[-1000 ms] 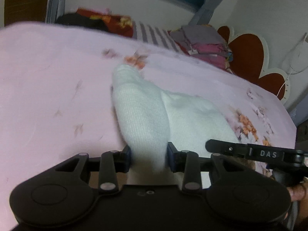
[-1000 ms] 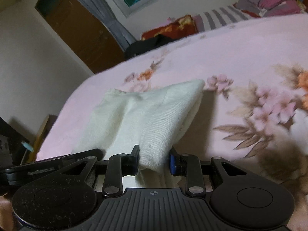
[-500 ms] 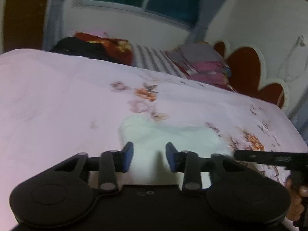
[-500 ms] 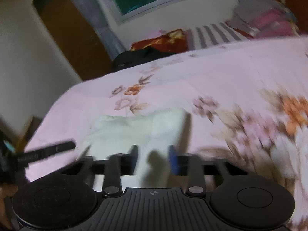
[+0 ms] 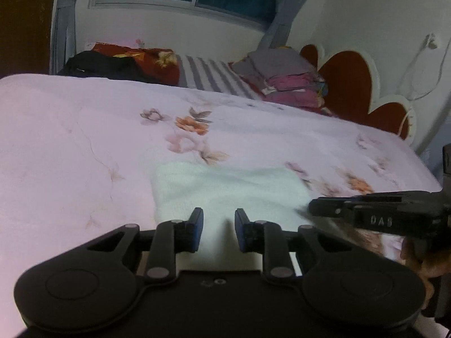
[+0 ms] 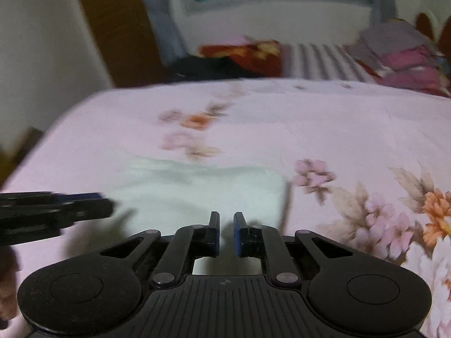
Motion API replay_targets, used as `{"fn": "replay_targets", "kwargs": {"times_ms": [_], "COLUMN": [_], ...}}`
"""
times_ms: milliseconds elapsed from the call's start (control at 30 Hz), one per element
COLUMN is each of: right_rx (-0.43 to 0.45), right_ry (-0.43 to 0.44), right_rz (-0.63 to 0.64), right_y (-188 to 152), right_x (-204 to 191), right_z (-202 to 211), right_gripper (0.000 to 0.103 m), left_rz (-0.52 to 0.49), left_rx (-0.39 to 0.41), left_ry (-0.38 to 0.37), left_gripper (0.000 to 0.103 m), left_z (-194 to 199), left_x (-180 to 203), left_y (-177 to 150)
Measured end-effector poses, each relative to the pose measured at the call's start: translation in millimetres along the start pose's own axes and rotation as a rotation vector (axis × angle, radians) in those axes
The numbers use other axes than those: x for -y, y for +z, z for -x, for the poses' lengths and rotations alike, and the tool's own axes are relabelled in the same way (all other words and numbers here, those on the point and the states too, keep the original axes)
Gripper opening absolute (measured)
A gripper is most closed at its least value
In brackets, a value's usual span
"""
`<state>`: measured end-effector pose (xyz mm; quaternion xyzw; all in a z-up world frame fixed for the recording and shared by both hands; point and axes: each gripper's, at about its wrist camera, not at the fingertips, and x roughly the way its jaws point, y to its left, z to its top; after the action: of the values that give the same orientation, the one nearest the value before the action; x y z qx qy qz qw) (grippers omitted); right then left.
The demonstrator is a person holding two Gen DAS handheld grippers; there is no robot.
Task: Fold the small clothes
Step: 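Open the right tool and lift both tools away from the sweater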
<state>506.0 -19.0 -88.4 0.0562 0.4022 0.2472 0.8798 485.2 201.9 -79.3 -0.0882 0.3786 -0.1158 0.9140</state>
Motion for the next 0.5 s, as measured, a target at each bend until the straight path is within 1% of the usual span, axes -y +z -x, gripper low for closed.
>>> {"fn": "replay_targets", "kwargs": {"times_ms": [67,100,133,167,200,267,333,400,500], "right_rx": [0.0,-0.021,-0.047,-0.079,-0.088,-0.083,-0.037,0.008,0.06], "right_ry": [0.024,0.032,0.015,-0.025,-0.049,-0.056,-0.039,-0.03,-0.023], "right_rz": [0.083,0.119,0.147,0.173,0.176,0.126,0.08,0.081,0.068], "right_y": [-11.9,-20.2,-26.6,-33.5,-37.2,-34.4,-30.5,-33.6,-51.1], "right_x": [-15.5,-20.9,-23.7,-24.3,-22.2,-18.9,-21.1,-26.4,-33.6], "right_z": [11.3,11.1,6.1,-3.0,-9.0,-6.9,13.7,40.2,85.6], "right_gripper": [0.011,0.011,0.011,0.011,0.011,0.011,0.011,0.011,0.011], "left_rz": [-0.036,-0.055,-0.067,-0.08,-0.097,-0.109,-0.076,-0.062,-0.058], "left_rx": [-0.011,-0.034,-0.069,-0.097,-0.088,-0.082,-0.047,-0.018,0.018], "left_ry": [0.007,0.013,0.021,0.029,0.048,0.09,0.106,0.121,0.142], "left_gripper": [0.022,0.022,0.022,0.023,0.023,0.022,0.022,0.022,0.022], "left_z": [5.2,2.5,-3.3,-9.7,-9.9,0.2,24.2,50.1,88.5], "left_x": [13.6,20.3,24.5,27.8,31.6,39.3,40.4,46.7,61.3], "left_y": [-13.9,-22.2,-28.6,-35.4,-40.9,-41.7,-43.6,-51.0,-69.9]}}
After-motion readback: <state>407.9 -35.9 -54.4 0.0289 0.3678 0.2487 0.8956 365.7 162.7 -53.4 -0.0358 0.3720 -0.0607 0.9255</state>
